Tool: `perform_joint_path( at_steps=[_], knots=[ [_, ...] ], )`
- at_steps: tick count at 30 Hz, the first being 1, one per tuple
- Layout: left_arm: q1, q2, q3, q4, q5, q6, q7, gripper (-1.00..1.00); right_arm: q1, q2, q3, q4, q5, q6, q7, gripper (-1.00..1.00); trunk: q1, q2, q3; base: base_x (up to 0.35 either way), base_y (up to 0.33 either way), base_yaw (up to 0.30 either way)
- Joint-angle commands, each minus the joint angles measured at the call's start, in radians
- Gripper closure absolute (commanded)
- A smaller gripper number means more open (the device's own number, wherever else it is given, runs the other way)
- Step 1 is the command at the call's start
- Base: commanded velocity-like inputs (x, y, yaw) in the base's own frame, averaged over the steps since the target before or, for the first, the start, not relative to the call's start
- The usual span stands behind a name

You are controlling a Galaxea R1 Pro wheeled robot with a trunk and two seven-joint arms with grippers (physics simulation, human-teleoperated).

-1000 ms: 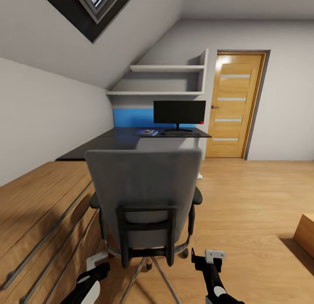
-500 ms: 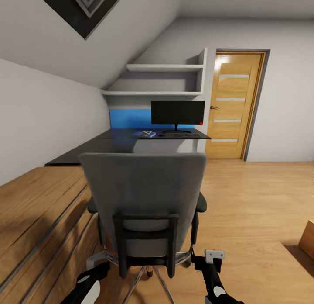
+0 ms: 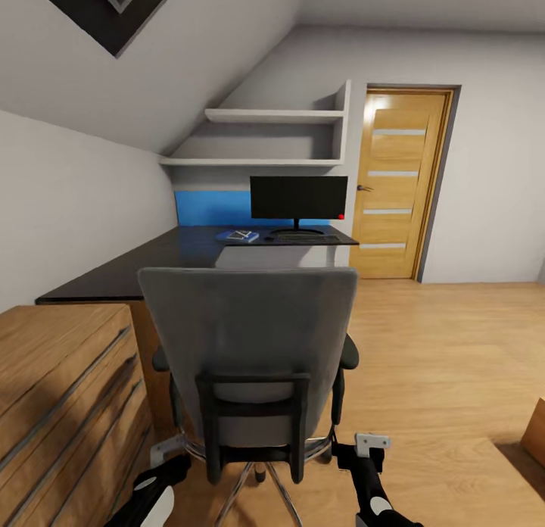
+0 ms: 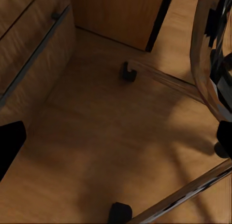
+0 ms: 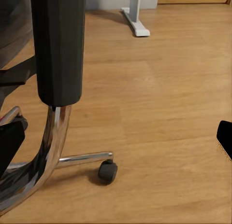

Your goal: In the bedroom, organize the workspace by keeping the computer under the desk, ensuring the monitor is on the desk, placing the keyboard on the desk next to the monitor, placing the mouse on the desk next to the keyboard, moving the folder from the swivel chair onto the desk next to the mouse, stacking the notebook on top of the folder with the pen on top of the notebook, and positioning the swivel chair next to the desk.

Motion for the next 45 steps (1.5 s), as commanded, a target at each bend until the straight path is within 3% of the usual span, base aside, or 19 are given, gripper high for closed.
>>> perform_joint_path(
  at_steps=[1,23,45],
  knots=[
    [0.0,0.0,-0.01,-0.003,0.009,0.004,0.004,-1.0,-0.001,0.0,0.011,0.0,-0.004,-0.002,-0.006,-1.0,0.0,0.0,-0.001,0.256,-0.199,0.0],
    [-0.001,-0.003,-0.012,-0.005,0.007,0.004,0.005,-1.0,-0.001,0.0,0.011,0.002,-0.001,-0.002,-0.006,-1.0,0.0,0.0,0.004,0.064,-0.307,-0.035],
    [-0.001,-0.006,-0.012,-0.003,0.003,0.004,0.003,-1.0,-0.001,0.002,0.014,0.002,0.0,-0.002,-0.004,-1.0,0.0,0.0,0.009,0.31,0.016,-0.035]
  ],
)
